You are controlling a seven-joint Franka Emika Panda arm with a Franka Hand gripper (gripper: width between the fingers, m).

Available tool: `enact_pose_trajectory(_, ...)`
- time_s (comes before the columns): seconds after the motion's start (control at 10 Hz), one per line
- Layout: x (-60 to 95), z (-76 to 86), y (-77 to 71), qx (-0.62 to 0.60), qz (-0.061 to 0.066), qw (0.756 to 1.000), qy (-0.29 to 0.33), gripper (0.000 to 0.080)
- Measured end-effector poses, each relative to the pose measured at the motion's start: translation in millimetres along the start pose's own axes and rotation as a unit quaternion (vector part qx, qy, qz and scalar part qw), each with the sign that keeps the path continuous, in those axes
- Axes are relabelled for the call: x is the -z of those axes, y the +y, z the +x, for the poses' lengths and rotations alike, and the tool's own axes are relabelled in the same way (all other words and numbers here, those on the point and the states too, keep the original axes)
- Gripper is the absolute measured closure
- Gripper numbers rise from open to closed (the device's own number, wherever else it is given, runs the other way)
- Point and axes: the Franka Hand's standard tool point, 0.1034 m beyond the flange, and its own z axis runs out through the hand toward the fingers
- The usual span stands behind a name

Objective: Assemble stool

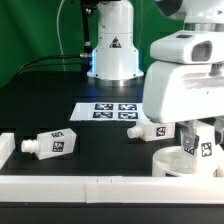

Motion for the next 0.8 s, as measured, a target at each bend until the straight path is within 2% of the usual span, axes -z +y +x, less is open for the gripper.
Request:
enact_pose_trajectory(0.1, 0.0, -0.7, 0.9, -0.069, 0.012, 0.998, -0.003, 0.0466)
enact_pose_trajectory(0.2, 1.0, -0.5, 2.9, -0.093, 0.016, 0.996, -0.006, 0.0466)
enact_pose_trajectory(0.5, 0.5, -0.7, -1.9, -0.219, 0.02, 0.975, -0.011, 0.0466)
enact_pose_trajectory(0.7, 1.7, -1.2, -9.1, -0.37, 0.018, 0.928, -0.02, 0.0466)
enact_pose_trajectory(0.8, -2.0, -4.0, -11.7, -0.484, 0.024, 0.874, -0.017, 0.0466)
